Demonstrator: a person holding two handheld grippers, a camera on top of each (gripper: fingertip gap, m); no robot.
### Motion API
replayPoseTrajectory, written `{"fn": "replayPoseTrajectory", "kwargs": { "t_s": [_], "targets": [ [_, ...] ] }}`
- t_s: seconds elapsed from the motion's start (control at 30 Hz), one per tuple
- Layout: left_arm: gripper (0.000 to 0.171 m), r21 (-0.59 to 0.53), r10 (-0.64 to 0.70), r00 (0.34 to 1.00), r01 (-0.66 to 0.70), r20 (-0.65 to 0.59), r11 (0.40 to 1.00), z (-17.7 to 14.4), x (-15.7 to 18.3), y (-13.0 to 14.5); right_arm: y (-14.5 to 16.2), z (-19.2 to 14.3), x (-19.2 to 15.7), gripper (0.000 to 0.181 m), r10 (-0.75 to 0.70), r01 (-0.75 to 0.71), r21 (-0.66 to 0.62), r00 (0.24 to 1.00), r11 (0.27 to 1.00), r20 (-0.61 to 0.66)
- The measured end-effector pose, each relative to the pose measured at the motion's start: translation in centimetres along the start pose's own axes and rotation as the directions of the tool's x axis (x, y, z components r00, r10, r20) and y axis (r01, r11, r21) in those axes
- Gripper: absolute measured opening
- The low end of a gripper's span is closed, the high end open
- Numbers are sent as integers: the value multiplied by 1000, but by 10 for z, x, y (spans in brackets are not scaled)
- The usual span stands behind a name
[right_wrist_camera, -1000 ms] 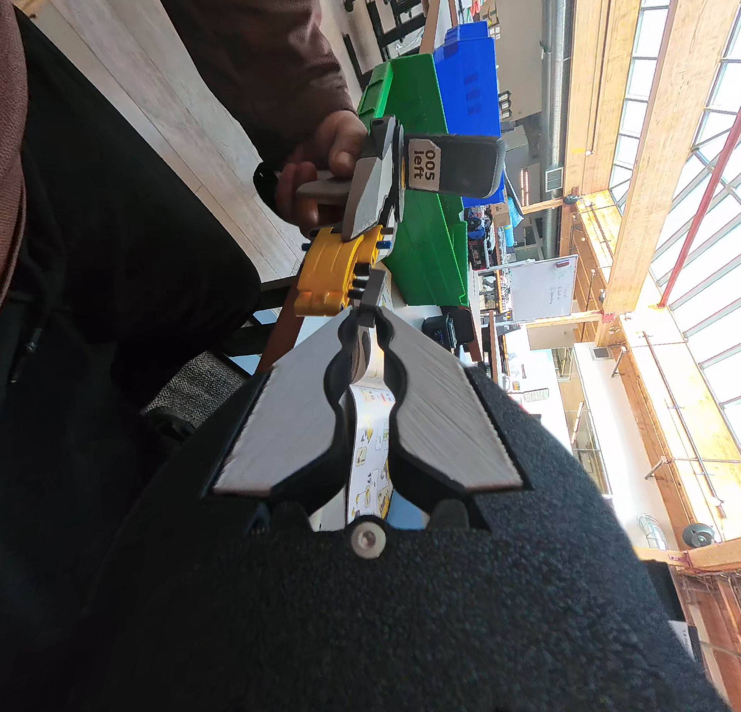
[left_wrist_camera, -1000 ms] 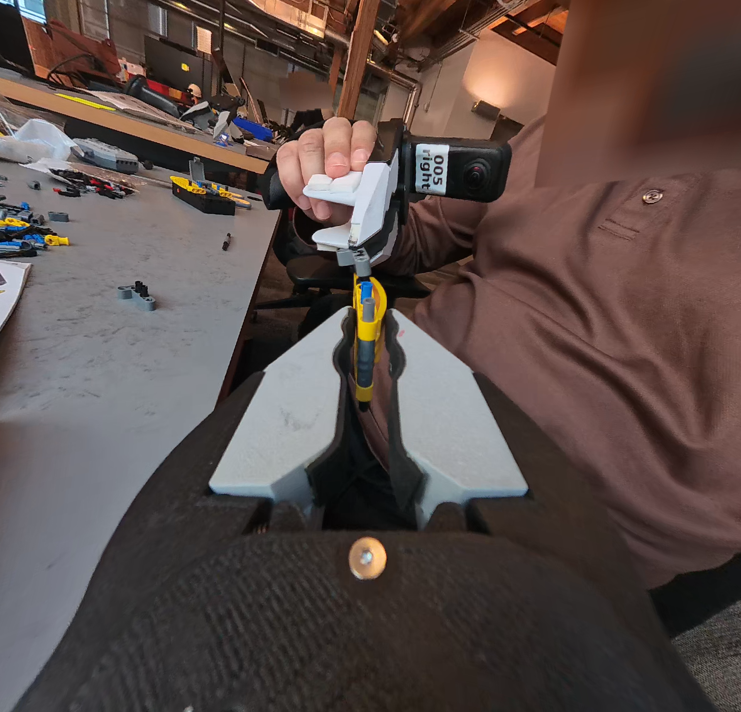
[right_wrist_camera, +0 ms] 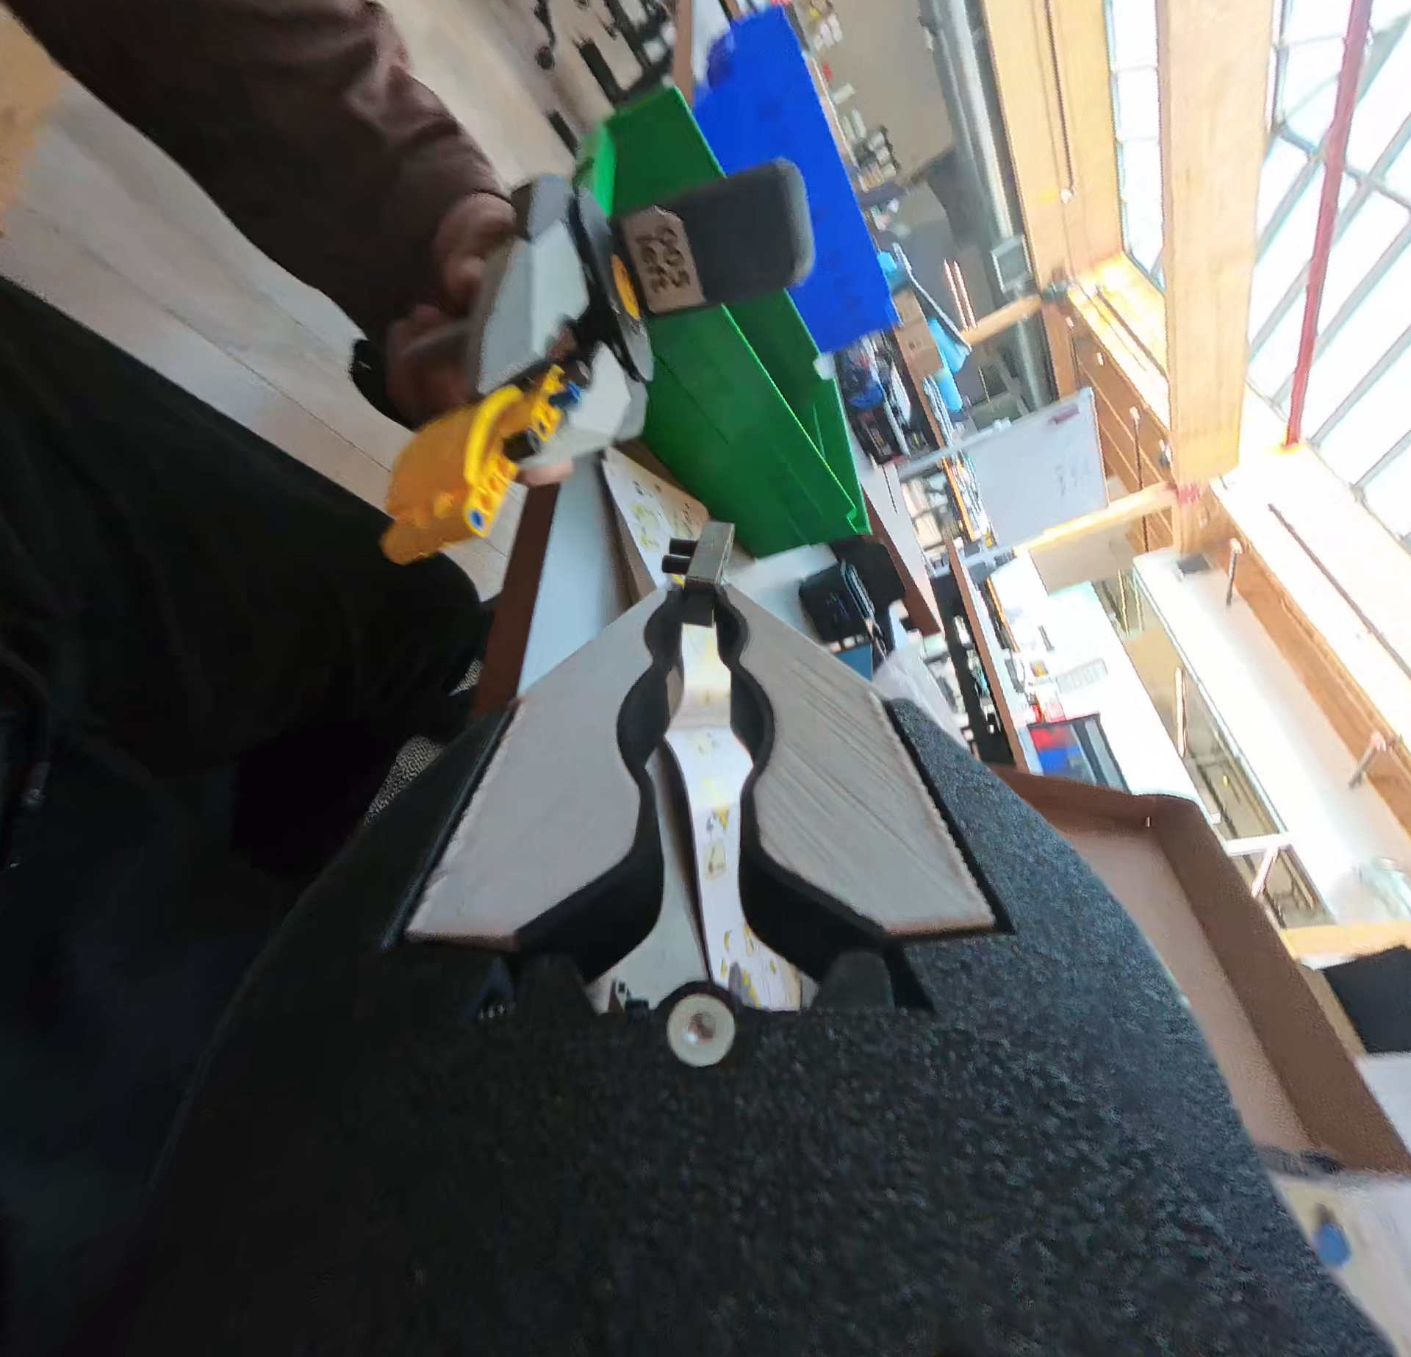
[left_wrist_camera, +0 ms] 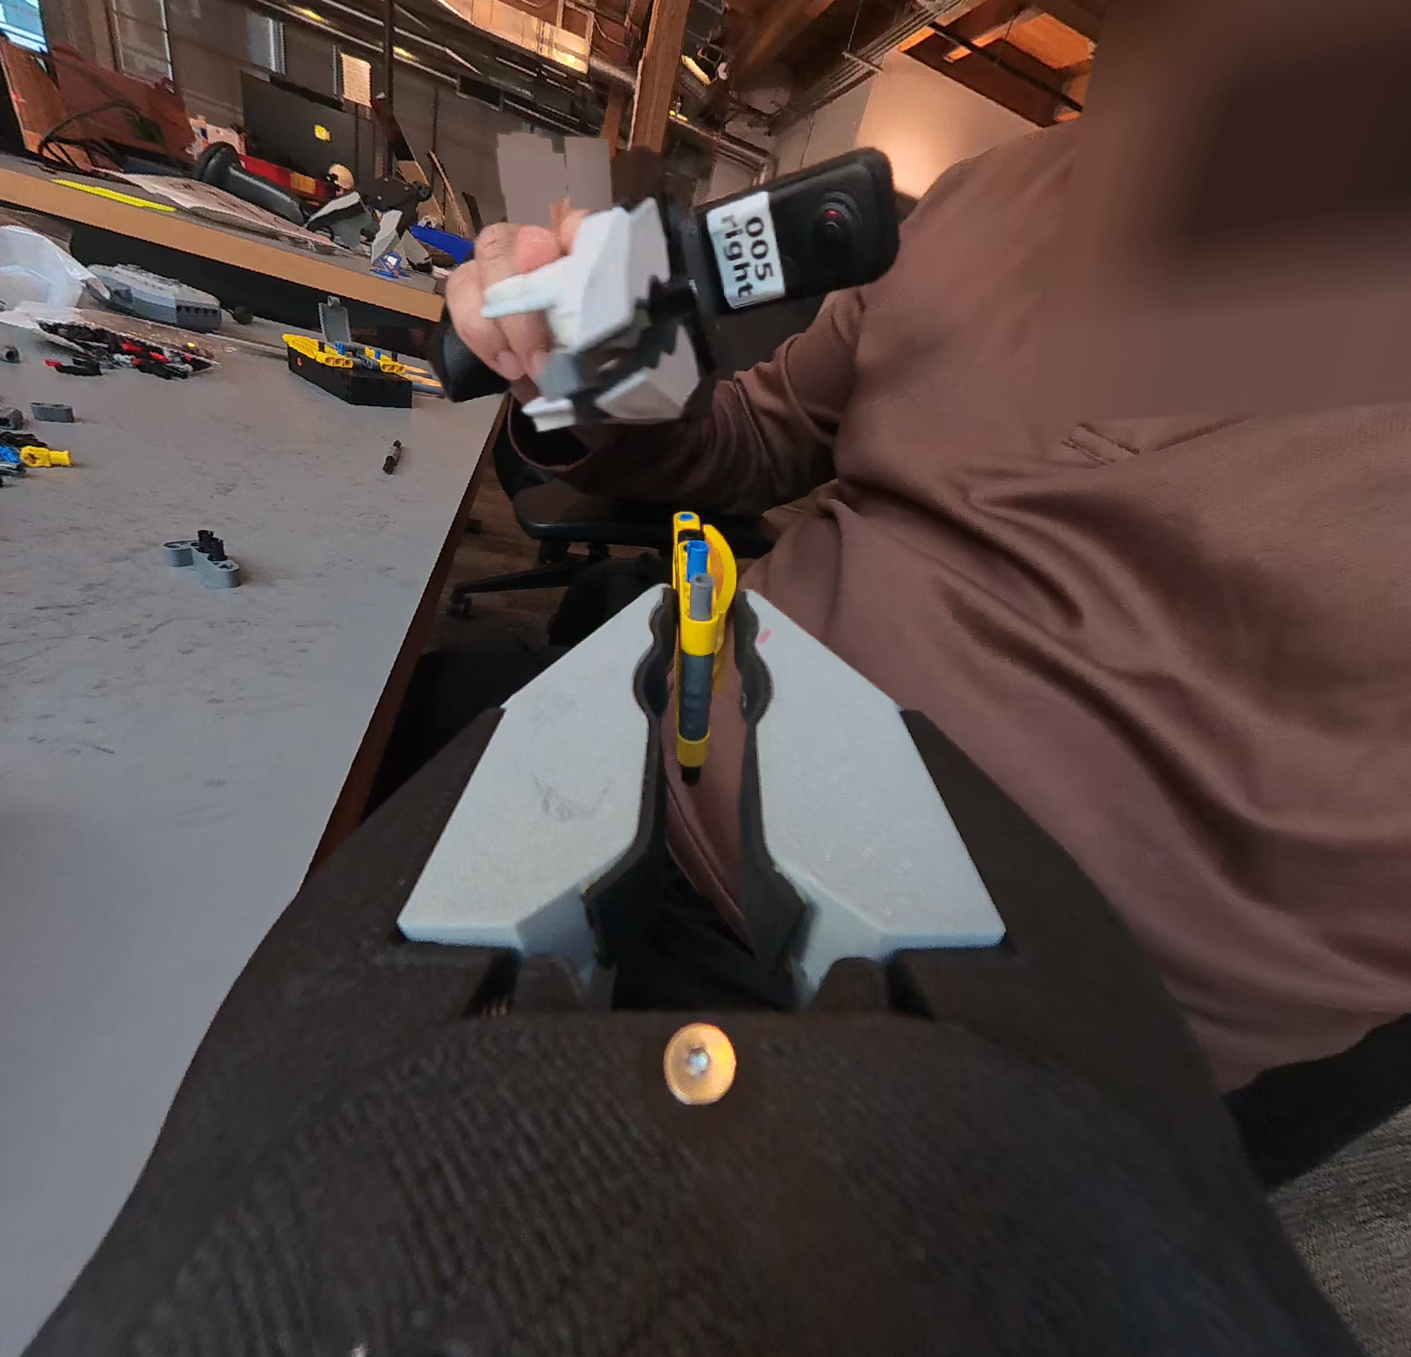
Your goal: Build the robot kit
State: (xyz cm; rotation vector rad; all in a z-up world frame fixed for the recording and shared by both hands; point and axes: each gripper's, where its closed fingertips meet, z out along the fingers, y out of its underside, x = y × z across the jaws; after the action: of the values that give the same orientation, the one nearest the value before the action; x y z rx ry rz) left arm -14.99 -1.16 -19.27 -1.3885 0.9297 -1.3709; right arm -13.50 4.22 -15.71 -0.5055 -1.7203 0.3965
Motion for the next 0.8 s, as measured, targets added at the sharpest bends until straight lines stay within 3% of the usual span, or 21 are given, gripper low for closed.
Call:
{"fn": "replayPoseTrajectory", "kwargs": {
  "t_s": [0.2,0.43,0.57,0.8],
  "targets": [
    [12,83,-24,1000,23,4,996,7,-9,-14,51,5,18,7,192,-198,-70,978,978,-80],
    [12,40,-25,990,20,139,999,21,-35,-4,94,8,38,7,274,-294,-97,944,951,-184],
    [11,113,2,990,-18,140,993,22,-31,-19,109,15,39,7,327,-349,-100,926,932,-189],
    [12,30,52,973,-60,224,998,25,-47,-6,120,26,27,7,375,-391,-120,917,913,-132]
  ]
}}
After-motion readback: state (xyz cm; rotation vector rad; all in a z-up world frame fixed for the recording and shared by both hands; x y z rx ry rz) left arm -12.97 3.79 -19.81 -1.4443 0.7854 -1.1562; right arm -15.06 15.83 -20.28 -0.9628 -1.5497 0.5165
